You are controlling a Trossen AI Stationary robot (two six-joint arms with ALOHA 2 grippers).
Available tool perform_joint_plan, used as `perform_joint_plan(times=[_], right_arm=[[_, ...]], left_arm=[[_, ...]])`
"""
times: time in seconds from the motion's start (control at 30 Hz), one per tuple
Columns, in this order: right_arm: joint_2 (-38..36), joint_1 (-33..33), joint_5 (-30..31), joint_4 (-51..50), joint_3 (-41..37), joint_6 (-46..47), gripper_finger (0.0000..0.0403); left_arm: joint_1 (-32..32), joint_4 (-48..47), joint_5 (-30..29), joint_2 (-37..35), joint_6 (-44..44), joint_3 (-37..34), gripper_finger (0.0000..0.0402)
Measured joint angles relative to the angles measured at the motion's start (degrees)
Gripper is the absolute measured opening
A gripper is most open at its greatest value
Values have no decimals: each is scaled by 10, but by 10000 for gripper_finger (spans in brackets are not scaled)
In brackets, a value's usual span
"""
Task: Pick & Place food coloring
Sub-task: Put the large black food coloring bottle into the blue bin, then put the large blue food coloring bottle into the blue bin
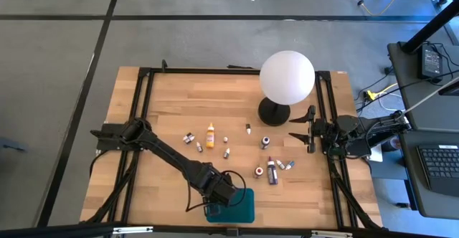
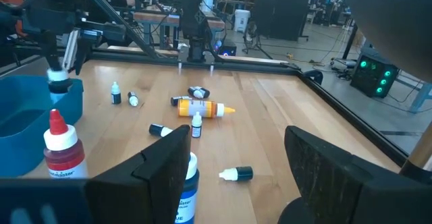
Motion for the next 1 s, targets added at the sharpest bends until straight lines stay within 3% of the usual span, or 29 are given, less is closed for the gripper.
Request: perform_joint_plan(times=[0.33, 0.53, 0.67, 0.9, 1.0], right_arm=[[0, 0, 0, 0, 0, 0, 243], [0, 0, 0, -1, 0, 0, 243], [0, 0, 0, -2, 0, 0, 243], [0, 0, 0, -2, 0, 0, 243], [0, 0, 0, -2, 0, 0, 243]], left_arm=[[11, -2, 70, -1, 19, -1, 146], [16, -36, 70, -30, 16, -1, 149], [12, -83, -17, -57, 41, -1, 146], [4, -119, -285, -78, 61, -1, 150], [3, -117, -337, -78, 62, -1, 150]])
